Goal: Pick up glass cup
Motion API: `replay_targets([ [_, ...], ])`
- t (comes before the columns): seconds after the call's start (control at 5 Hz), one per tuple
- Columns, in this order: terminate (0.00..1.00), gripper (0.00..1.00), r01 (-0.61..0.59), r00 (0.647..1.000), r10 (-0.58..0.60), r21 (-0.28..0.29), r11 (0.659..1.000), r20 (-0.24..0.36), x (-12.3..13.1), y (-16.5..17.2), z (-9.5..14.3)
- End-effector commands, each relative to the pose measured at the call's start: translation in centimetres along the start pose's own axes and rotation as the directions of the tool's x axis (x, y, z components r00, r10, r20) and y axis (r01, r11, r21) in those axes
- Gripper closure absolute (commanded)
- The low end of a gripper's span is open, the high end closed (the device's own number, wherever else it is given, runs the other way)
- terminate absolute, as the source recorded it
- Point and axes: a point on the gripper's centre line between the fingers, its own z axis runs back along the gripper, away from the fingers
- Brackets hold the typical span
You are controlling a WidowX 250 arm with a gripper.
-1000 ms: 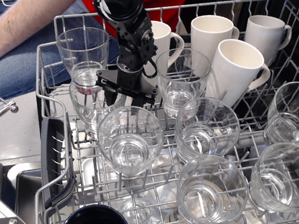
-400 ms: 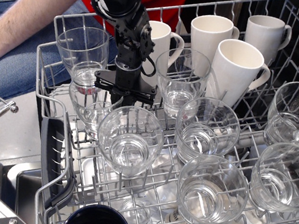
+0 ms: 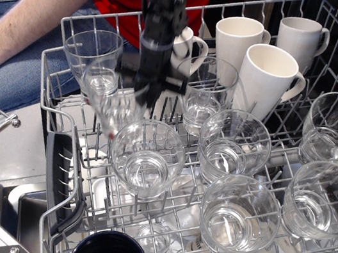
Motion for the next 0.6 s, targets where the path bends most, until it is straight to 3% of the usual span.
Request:
replay_targets([
  [0.0,0.0,1.0,-0.004,0.993,-0.002,0.049,0.999,0.116,3.3,0.6,11.9],
  [0.2,0.0,1.0,0.046,0.996,-0.052,0.085,0.995,0.066,3.7,0.8,14.7],
  [0.4,1.0,1.0,0.063,0.996,-0.068,0.075,0.995,0.057,3.3,1.2,14.9],
])
